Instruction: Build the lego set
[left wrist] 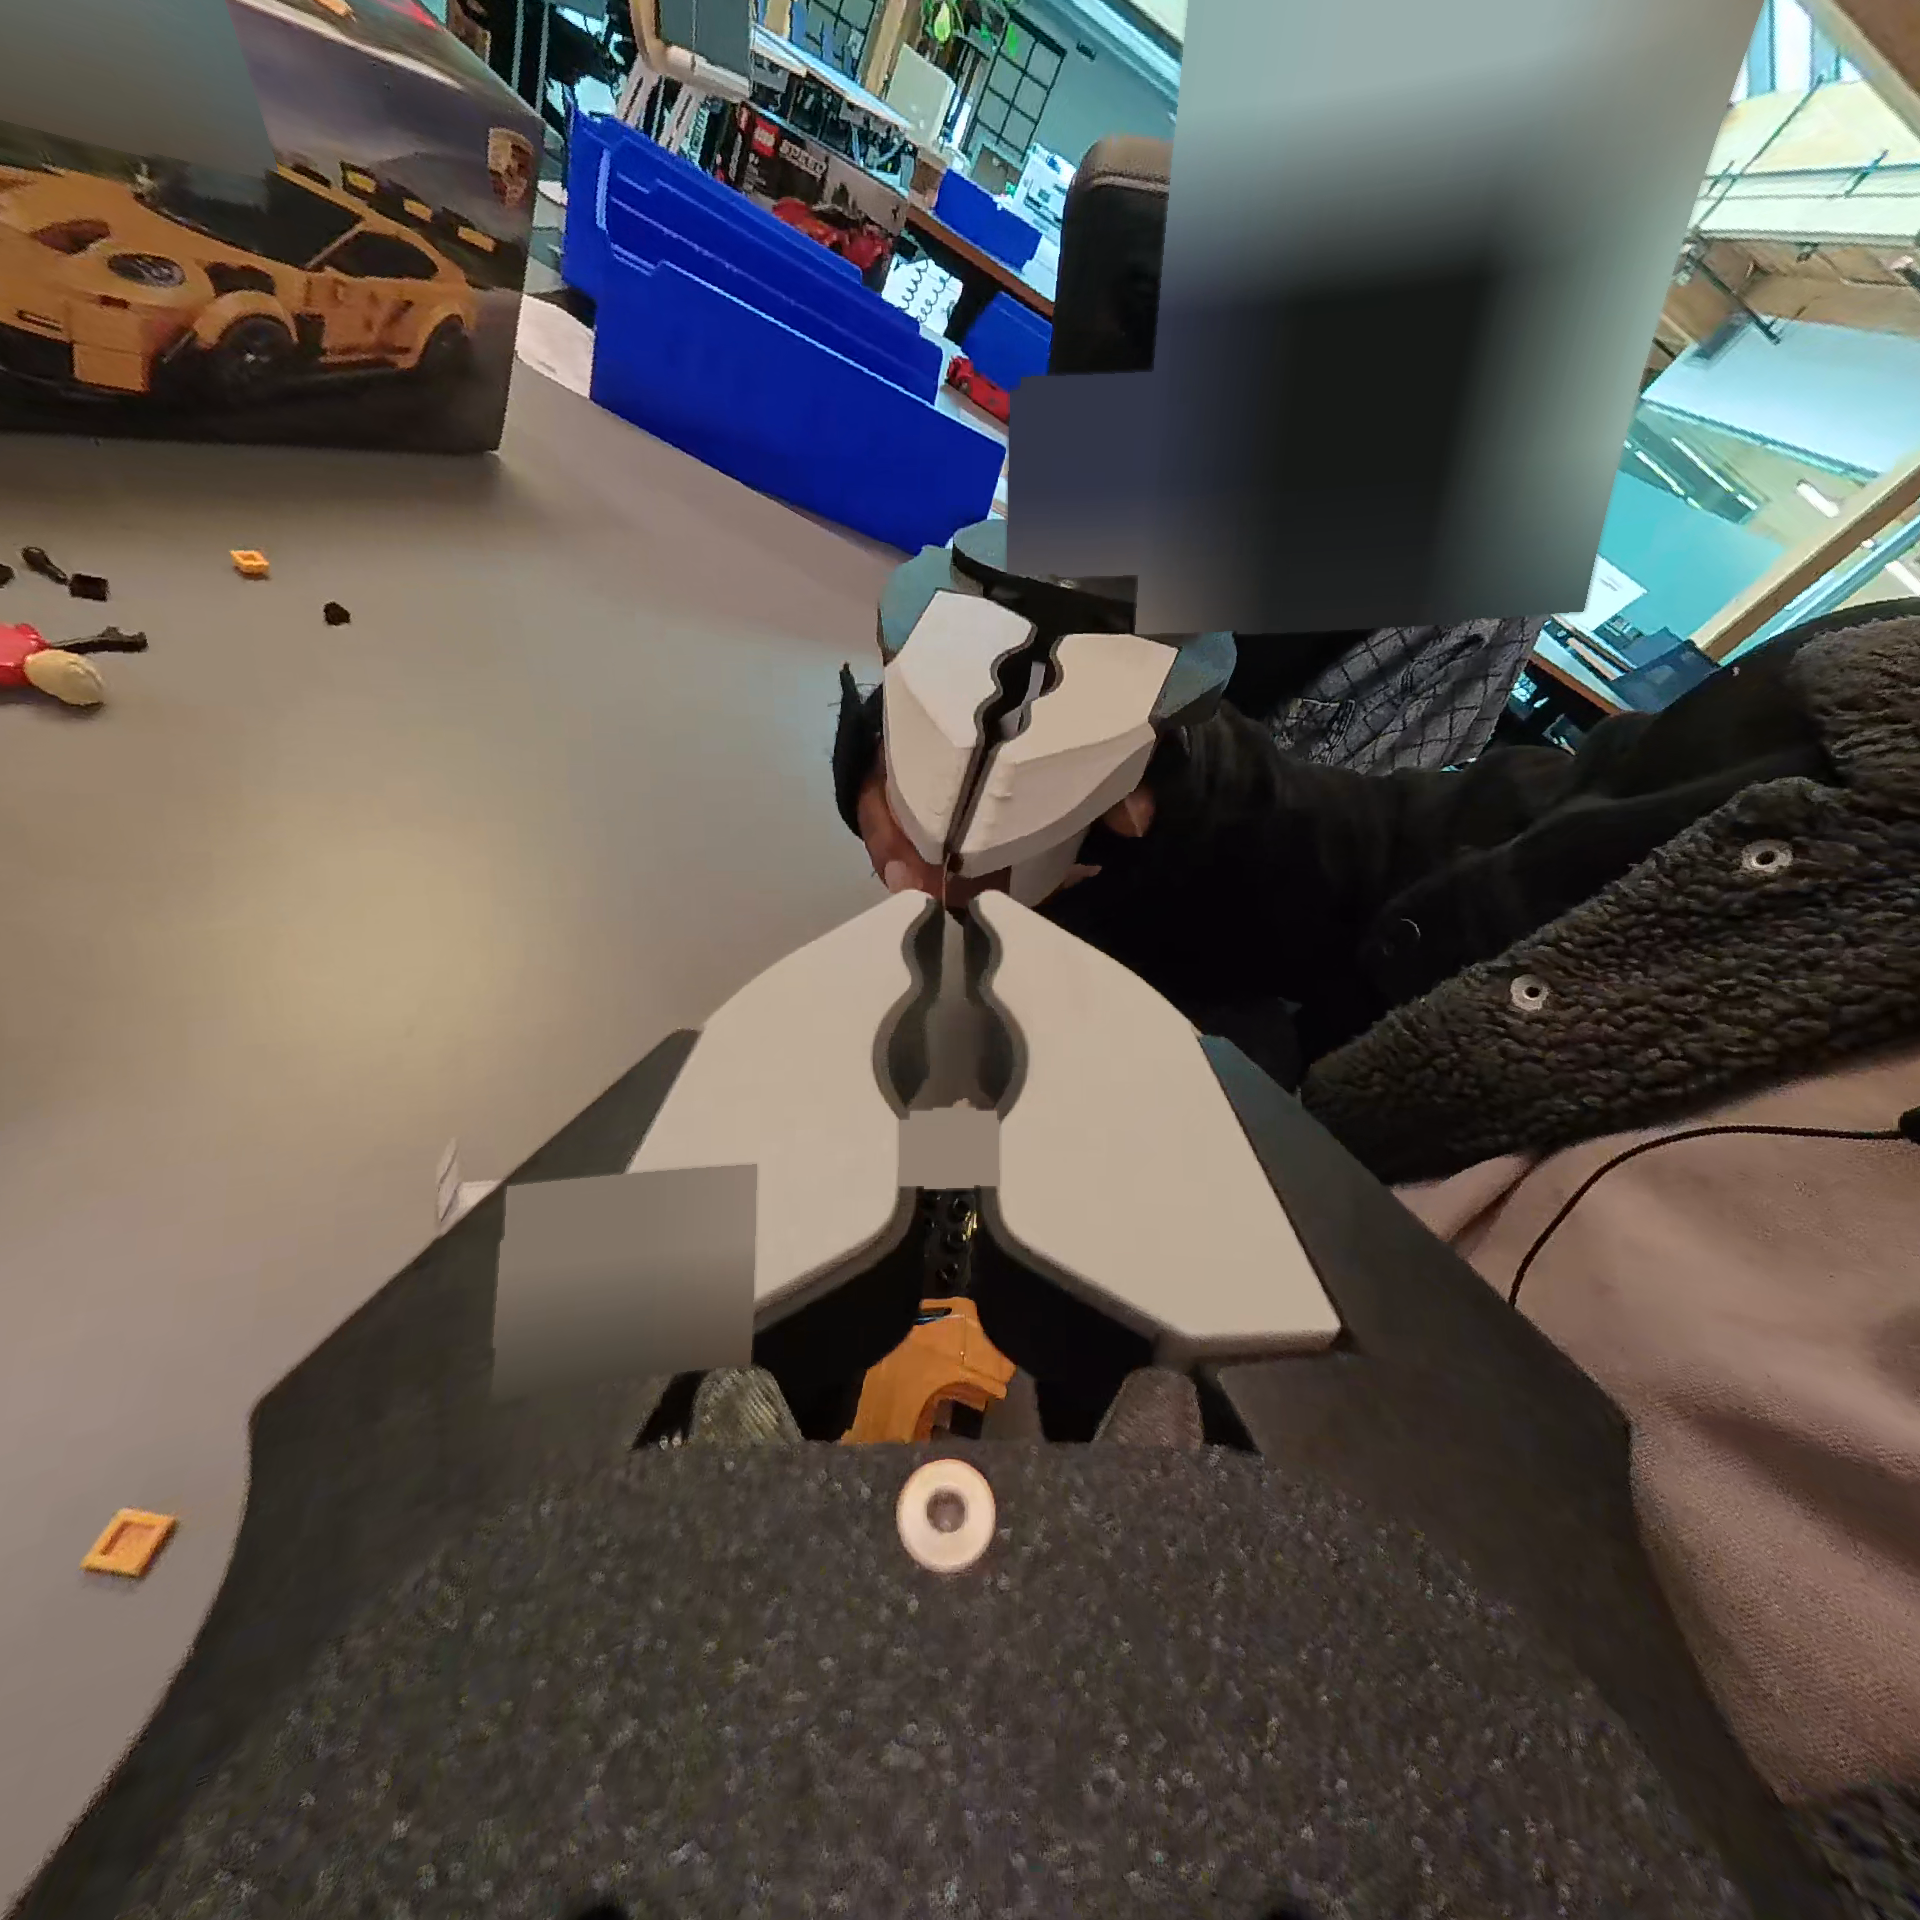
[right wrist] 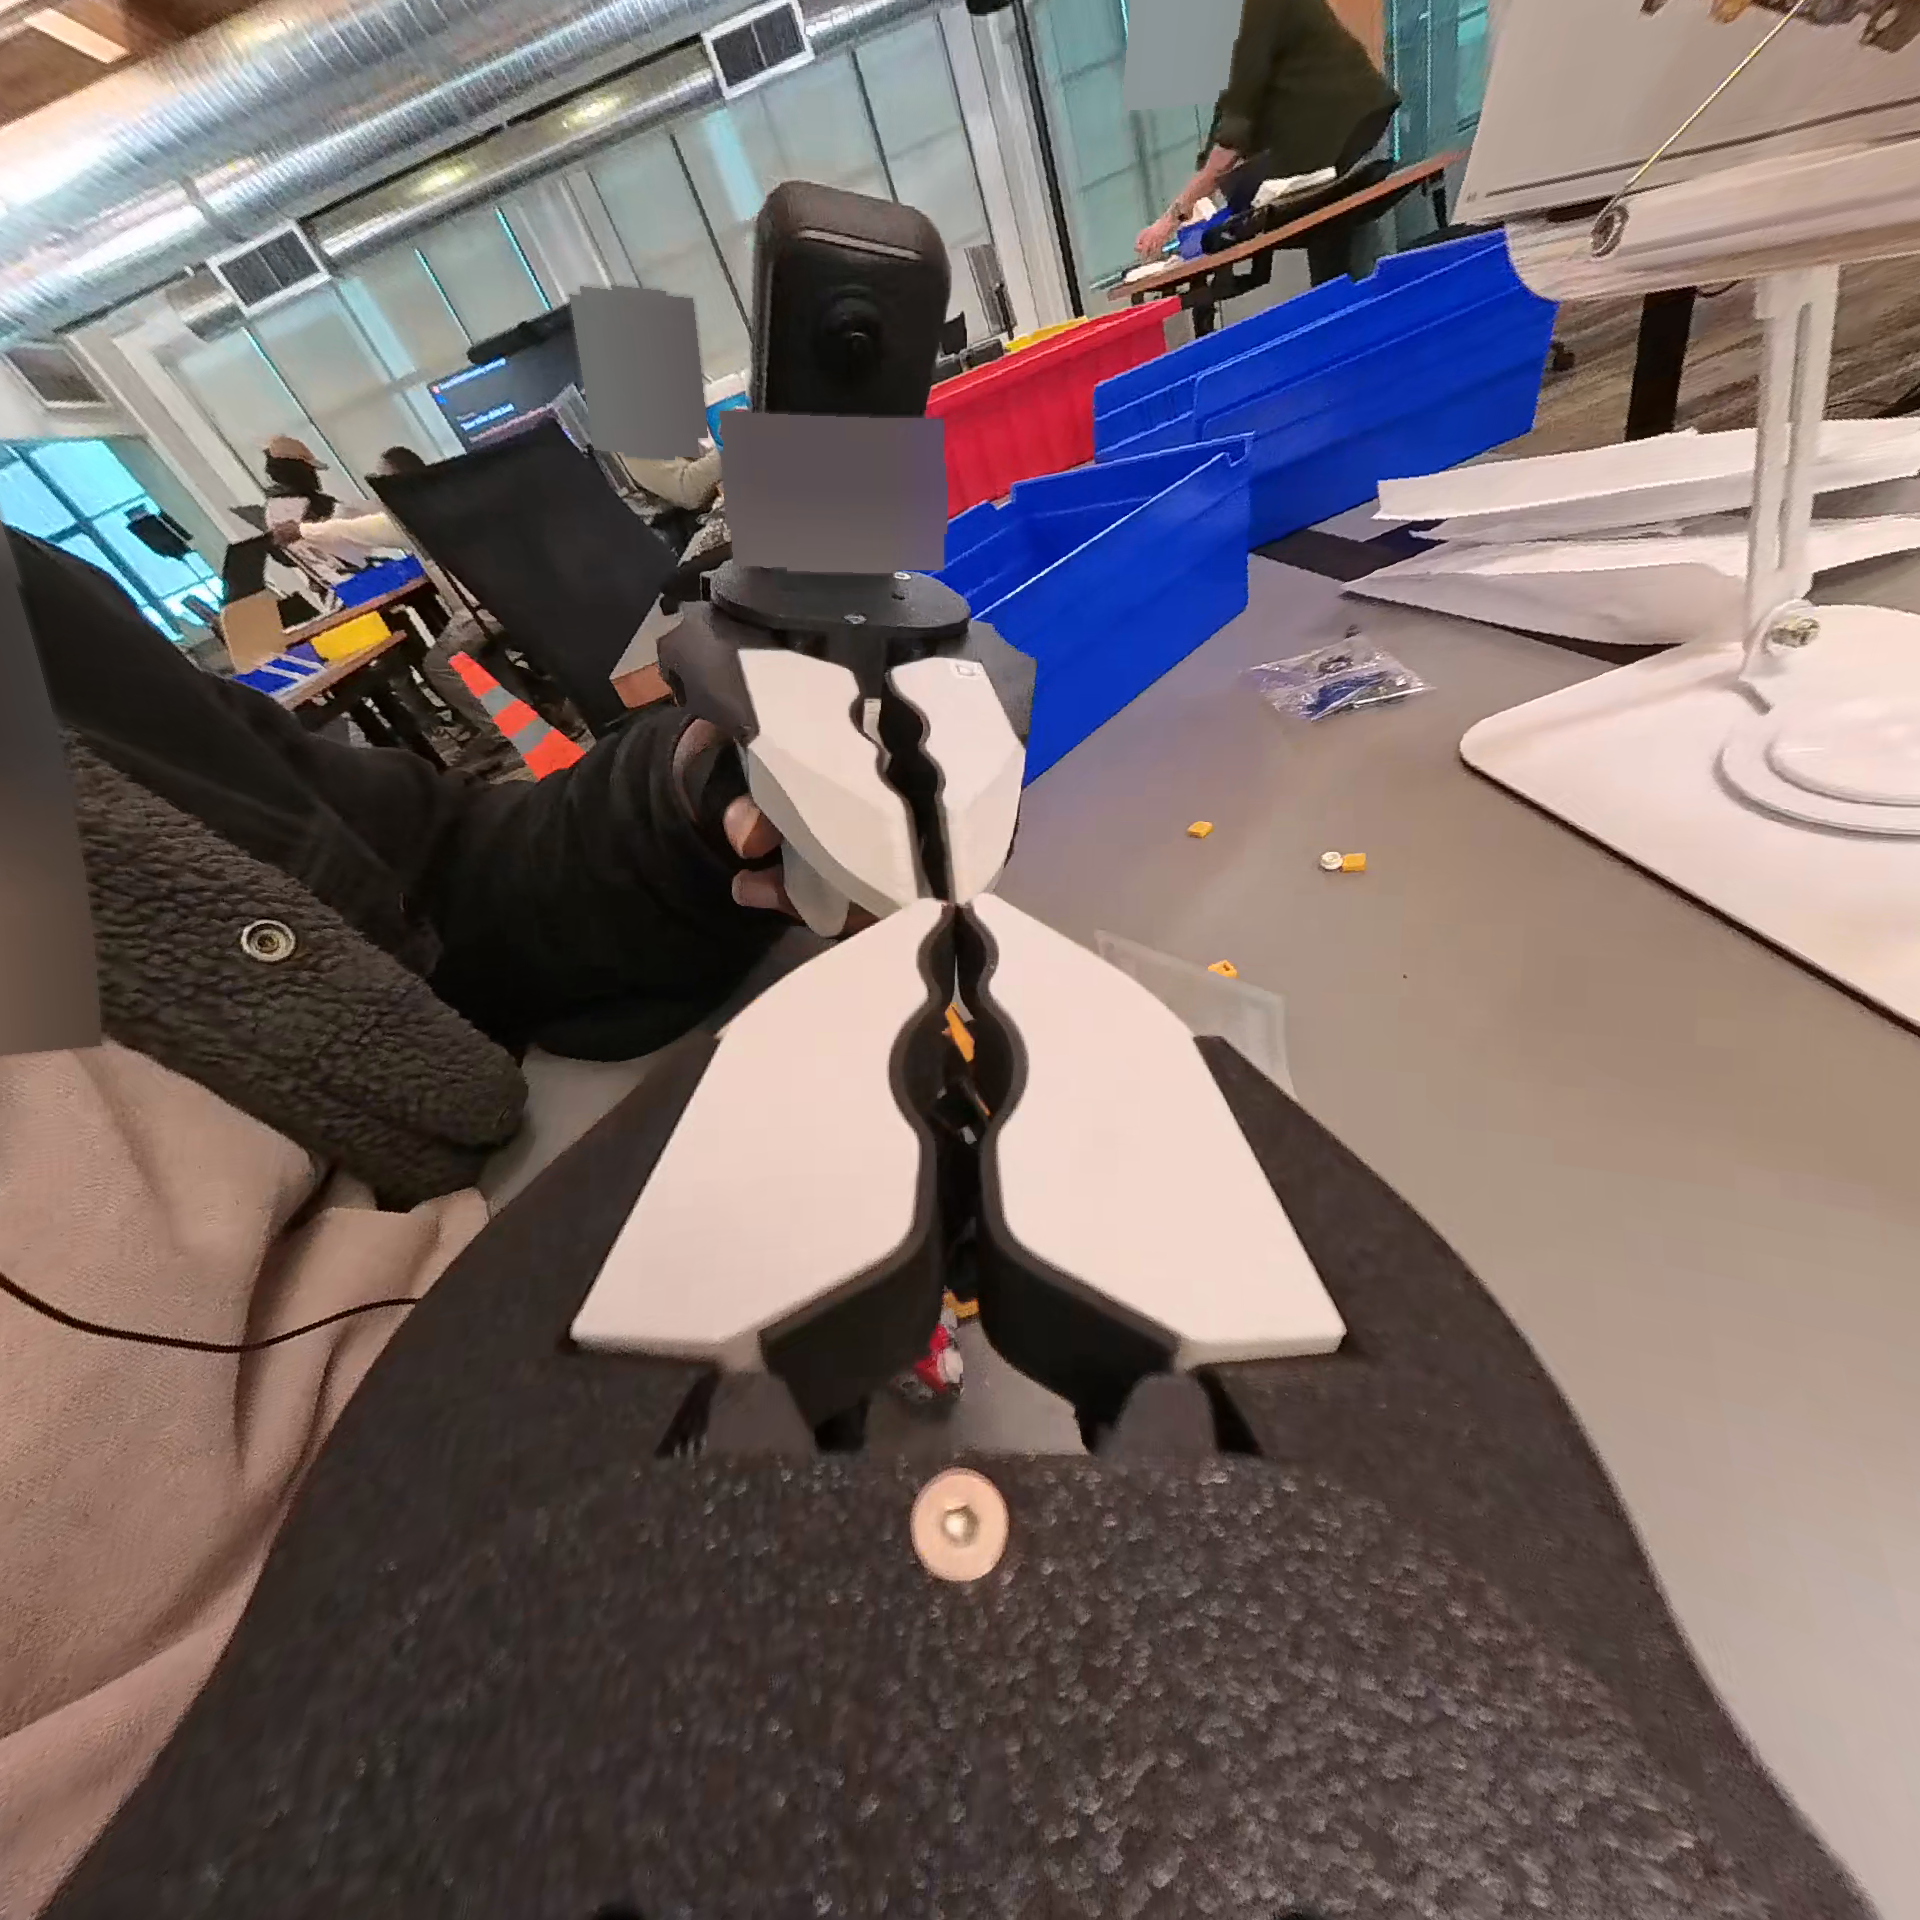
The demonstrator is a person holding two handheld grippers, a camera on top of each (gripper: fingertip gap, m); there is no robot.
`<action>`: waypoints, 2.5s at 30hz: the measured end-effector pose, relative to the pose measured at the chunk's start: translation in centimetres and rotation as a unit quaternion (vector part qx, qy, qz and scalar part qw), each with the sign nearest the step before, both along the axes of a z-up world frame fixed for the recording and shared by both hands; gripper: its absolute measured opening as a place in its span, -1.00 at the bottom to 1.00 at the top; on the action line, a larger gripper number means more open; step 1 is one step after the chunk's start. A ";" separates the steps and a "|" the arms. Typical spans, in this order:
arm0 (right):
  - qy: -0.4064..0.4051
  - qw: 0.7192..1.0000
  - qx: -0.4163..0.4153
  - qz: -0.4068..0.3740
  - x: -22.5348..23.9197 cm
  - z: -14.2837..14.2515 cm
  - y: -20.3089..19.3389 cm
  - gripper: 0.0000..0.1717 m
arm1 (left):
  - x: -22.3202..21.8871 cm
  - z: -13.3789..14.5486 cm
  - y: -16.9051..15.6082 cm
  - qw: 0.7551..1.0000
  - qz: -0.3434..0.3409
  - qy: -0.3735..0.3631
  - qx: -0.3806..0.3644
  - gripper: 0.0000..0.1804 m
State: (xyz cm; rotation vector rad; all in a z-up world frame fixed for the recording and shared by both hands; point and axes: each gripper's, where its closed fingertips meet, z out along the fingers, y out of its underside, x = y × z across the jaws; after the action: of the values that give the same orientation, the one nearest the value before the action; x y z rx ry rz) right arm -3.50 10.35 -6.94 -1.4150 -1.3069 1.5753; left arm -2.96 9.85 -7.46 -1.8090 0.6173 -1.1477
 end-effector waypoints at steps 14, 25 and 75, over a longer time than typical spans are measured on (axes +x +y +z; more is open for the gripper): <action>0.045 0.998 -0.032 -0.026 0.4 1.6 1.2 -0.96 | -1.1 2.1 0.7 0.992 0.022 -0.119 -0.020 -1.00; 0.108 0.991 -0.083 0.003 0.4 4.0 -0.8 -0.90 | 0.2 4.7 -0.3 0.981 0.009 -0.192 0.035 -1.00; 0.060 0.996 0.066 -0.008 0.9 3.6 -1.2 -0.97 | 0.8 4.5 -1.8 0.995 -0.038 -0.063 0.065 -0.81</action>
State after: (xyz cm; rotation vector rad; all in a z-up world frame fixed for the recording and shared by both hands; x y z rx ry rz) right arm -2.58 9.12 -3.38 -1.2281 -1.2994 1.5111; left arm -2.12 8.06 -2.97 -1.6022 0.6758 -1.2340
